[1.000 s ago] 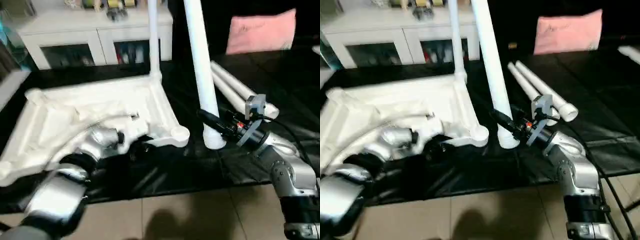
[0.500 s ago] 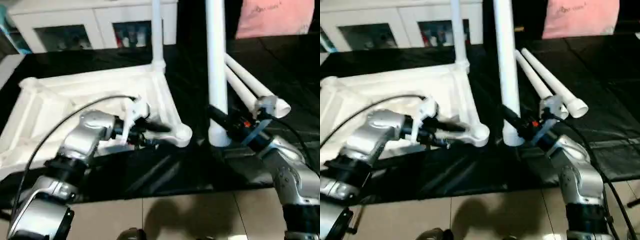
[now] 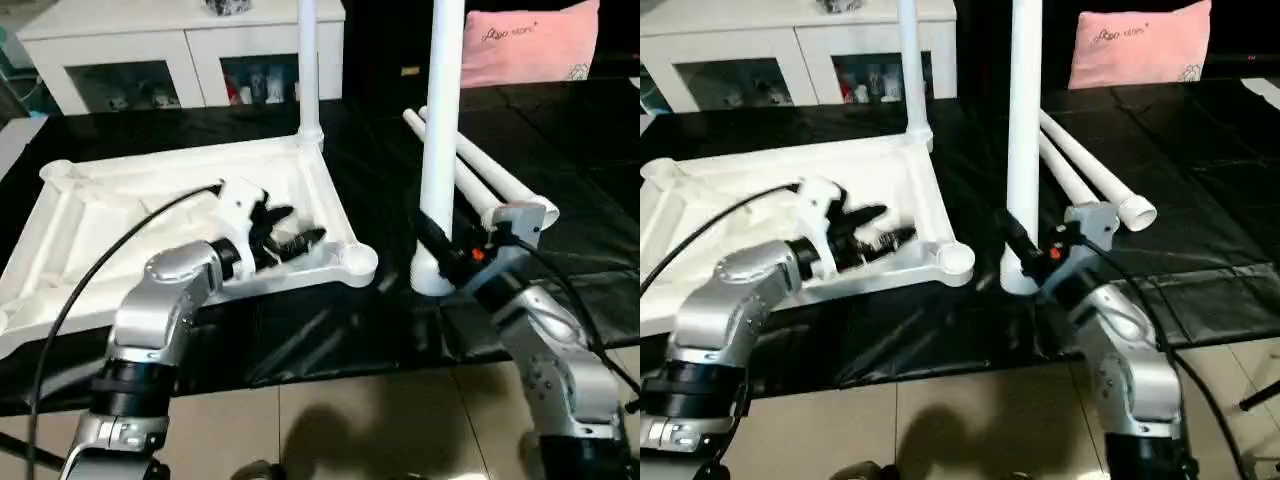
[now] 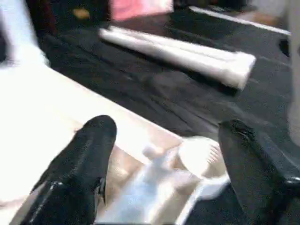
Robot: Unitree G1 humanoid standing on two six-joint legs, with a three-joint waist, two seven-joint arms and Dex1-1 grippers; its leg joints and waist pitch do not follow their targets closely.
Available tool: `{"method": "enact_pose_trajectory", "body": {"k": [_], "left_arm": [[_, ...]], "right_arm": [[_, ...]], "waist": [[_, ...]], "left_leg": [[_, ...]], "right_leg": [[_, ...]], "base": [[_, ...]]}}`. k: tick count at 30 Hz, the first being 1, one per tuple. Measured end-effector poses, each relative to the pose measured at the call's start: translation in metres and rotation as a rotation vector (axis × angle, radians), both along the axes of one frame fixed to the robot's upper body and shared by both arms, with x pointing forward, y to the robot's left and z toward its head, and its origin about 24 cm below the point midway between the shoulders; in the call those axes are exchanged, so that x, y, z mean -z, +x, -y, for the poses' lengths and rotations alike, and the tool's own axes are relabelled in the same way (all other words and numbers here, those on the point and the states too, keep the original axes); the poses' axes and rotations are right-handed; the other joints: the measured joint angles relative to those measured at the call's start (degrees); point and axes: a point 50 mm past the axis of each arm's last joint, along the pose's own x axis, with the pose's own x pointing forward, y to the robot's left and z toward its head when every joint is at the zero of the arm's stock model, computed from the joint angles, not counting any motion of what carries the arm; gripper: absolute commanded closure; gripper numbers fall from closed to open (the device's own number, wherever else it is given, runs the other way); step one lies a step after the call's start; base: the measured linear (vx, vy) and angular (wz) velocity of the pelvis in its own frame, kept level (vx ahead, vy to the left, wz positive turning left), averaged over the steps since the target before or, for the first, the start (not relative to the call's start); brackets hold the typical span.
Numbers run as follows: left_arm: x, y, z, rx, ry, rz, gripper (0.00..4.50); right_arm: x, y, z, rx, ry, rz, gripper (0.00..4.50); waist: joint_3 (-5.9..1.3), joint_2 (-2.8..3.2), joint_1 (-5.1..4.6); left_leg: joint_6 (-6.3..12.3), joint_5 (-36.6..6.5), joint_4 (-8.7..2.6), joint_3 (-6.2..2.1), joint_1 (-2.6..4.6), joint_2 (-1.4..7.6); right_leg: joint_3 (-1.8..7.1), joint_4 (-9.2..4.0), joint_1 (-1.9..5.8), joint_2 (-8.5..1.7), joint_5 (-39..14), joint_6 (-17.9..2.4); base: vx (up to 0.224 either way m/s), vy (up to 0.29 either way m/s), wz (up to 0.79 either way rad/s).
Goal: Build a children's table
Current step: Insert table leg to table base
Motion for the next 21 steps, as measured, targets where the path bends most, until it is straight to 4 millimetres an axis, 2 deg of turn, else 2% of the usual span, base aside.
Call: {"method": "enact_pose_trajectory", "body": {"k": [3, 8, 13, 15, 17, 21], "left_arm": [[-0.005, 0.001, 0.0, -0.006, -0.001, 0.03, 0.02], [-0.008, 0.004, 0.002, -0.05, 0.004, 0.027, 0.0], [-0.009, -0.005, 0.009, -0.026, -0.045, -0.031, 0.0], [-0.011, -0.007, 0.016, 0.011, -0.162, -0.079, 0.0], [-0.013, -0.006, 0.021, 0.042, -0.271, -0.127, 0.0], [-0.035, -0.003, 0.04, 0.178, -0.501, -0.174, 0.0]], "right_arm": [[-0.001, 0.0, -0.004, 0.009, -0.013, 0.002, 2.61], [0.004, -0.005, -0.018, -0.018, -0.022, -0.01, 2.61], [0.007, -0.009, -0.022, -0.062, 0.003, -0.021, 2.61], [0.007, -0.01, -0.024, -0.154, 0.044, -0.047, 2.61], [0.003, -0.01, -0.027, -0.241, 0.089, -0.051, 2.61], [-0.017, -0.007, -0.029, -0.424, 0.158, 0.0, 2.61]], "waist": [[0.0, -0.03, -0.01], [0.01, -0.11, 0.08], [0.05, -0.37, 0.45], [0.18, -0.98, 0.74], [0.17, -1.01, 0.87], [0.15, -1.18, 0.99]], "left_leg": [[-0.07, 0.05, -0.06, -0.02, 0.0, 0.02], [-0.03, 0.07, -0.05, 0.0, -0.2, 0.04], [0.2, 0.15, 0.03, 0.03, -0.23, 0.04], [0.09, 0.11, 0.13, 0.03, -0.18, 0.08], [-0.02, 0.05, 0.27, 0.02, -0.14, 0.1], [0.05, 0.09, 0.49, 0.05, -0.12, 0.08]], "right_leg": [[-0.02, 0.03, -0.03, 0.02, 0.01, 0.05], [-0.03, 0.04, -0.19, 0.03, -0.17, 0.24], [-0.04, 0.08, -0.21, 0.01, -0.23, 0.17], [-0.05, 0.22, -0.18, 0.02, -0.21, 0.15], [-0.04, 0.23, -0.1, 0.03, -0.18, 0.14], [0.01, 0.19, 0.13, -0.01, 0.0, -0.04]], "base": [[0.0, 0.0, 0.0], [0.0, 0.0, 0.0], [0.0, 0.0, 0.0], [0.0, 0.0, 0.0], [0.0, 0.0, 0.0], [0.0, 0.0, 0.0]]}}
